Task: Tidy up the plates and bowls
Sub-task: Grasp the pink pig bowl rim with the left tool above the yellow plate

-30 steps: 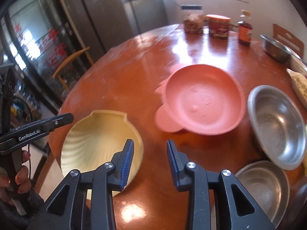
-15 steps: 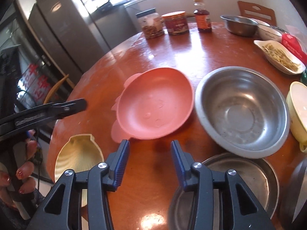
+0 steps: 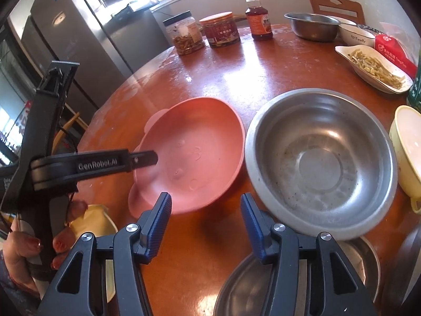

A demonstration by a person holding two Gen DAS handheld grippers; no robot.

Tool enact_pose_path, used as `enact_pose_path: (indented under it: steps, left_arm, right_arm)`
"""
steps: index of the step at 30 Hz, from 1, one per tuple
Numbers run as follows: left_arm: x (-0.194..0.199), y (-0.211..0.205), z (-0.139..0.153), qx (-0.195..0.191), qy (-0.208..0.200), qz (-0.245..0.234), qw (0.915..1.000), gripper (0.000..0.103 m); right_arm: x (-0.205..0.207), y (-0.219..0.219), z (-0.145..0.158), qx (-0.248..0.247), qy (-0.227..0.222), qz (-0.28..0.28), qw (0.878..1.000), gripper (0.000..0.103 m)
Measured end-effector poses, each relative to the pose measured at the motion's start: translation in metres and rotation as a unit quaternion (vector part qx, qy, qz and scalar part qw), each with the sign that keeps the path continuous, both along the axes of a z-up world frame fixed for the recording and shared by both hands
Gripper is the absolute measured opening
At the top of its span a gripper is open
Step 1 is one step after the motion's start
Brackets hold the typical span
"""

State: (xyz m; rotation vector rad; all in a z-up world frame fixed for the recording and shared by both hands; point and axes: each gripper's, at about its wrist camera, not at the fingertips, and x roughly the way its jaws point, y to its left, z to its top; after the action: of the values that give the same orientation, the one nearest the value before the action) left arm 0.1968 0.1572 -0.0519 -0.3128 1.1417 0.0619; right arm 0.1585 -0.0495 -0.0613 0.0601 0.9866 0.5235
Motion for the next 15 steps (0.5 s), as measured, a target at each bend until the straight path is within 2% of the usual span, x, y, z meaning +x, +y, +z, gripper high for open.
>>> enact_pose_path:
  steps: [3, 10, 15]
  left_arm:
    - [-0.001, -0.001, -0.001, 0.002, 0.001, -0.010, 0.9999, 0.022]
    - [-0.012, 0.003, 0.002, 0.003, -0.006, -0.024, 0.9997, 0.022]
    - [-0.026, 0.011, 0.014, -0.002, -0.029, -0.021, 0.9994, 0.022]
  right_arm:
    - [0.005, 0.006, 0.000, -0.011, -0.008, 0.002, 1.000, 0.056]
    - [0.009, 0.012, -0.002, -0.025, -0.025, 0.011, 0.999, 0.043]
    - [0.004, 0.017, 0.000, -0.027, -0.032, 0.024, 0.999, 0.043]
